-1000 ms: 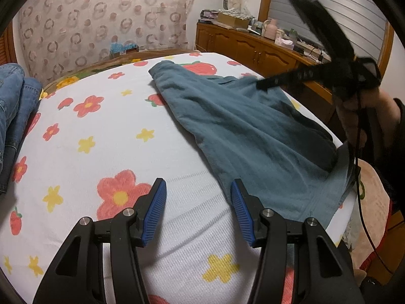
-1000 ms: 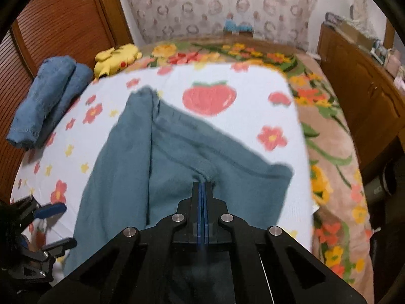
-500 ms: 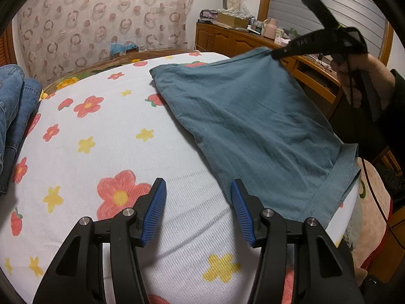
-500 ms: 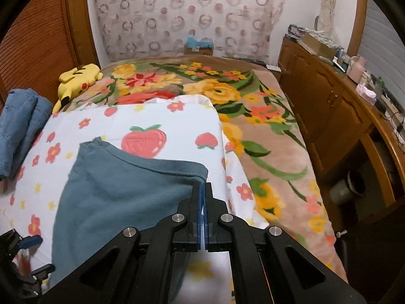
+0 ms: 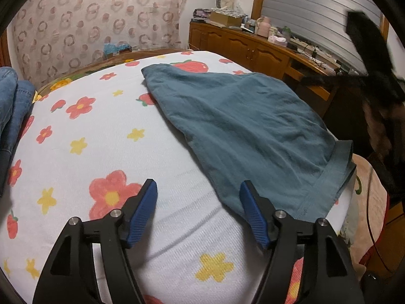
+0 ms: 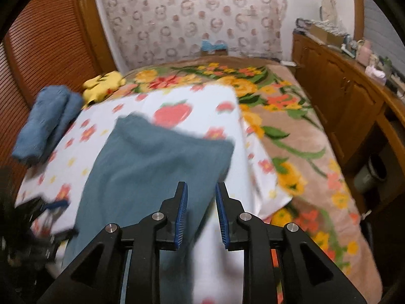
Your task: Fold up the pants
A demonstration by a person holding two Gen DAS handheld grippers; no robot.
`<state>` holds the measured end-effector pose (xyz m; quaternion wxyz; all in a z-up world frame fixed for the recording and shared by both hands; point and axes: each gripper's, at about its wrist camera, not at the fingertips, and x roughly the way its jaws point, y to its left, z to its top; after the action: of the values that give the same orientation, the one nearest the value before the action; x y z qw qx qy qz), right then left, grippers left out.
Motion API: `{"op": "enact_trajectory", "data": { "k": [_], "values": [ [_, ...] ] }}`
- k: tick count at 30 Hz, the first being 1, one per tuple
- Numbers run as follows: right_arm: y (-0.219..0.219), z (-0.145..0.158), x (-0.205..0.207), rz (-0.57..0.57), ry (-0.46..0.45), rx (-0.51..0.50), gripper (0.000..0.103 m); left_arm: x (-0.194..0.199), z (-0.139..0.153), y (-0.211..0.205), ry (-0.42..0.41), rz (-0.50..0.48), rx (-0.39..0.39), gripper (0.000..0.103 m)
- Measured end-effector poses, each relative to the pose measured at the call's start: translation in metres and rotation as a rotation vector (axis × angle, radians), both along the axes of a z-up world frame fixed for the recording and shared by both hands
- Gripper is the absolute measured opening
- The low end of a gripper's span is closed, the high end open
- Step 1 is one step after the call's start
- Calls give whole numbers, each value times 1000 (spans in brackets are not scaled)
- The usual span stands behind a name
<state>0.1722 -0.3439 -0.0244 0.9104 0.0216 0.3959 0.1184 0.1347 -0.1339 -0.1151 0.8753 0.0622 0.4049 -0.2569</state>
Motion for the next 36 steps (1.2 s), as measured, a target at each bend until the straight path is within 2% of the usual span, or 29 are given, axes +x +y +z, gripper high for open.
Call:
{"op": "enact_trajectory", "data": {
  "k": [6,10,24,26,27,33,36],
  "values": [
    [-10,-24,-58,5,31,49,24,-1,0,0,3,-4,-8,71],
    [-27,-20,-86,-21,34,107,24,-2,0,-1,-3,-3,8,71],
    [-16,-19,-95,-61,77,132,23,-2,-1,-3,-10,-4,29,71],
    [-15,-17,-96,-48,66,139,18,-2,-1,-2,-9,-4,26,71],
    [-13,-15,-98,-37,56,141,9,-2,-1,-3,-9,-5,26,71],
    [-15,4,-119,2,-1,178,7,-2,-1,-3,-8,-4,24,71],
    [-14,2,-130,6,7,164,7,-2,-1,-3,-7,-4,19,71]
  ]
}}
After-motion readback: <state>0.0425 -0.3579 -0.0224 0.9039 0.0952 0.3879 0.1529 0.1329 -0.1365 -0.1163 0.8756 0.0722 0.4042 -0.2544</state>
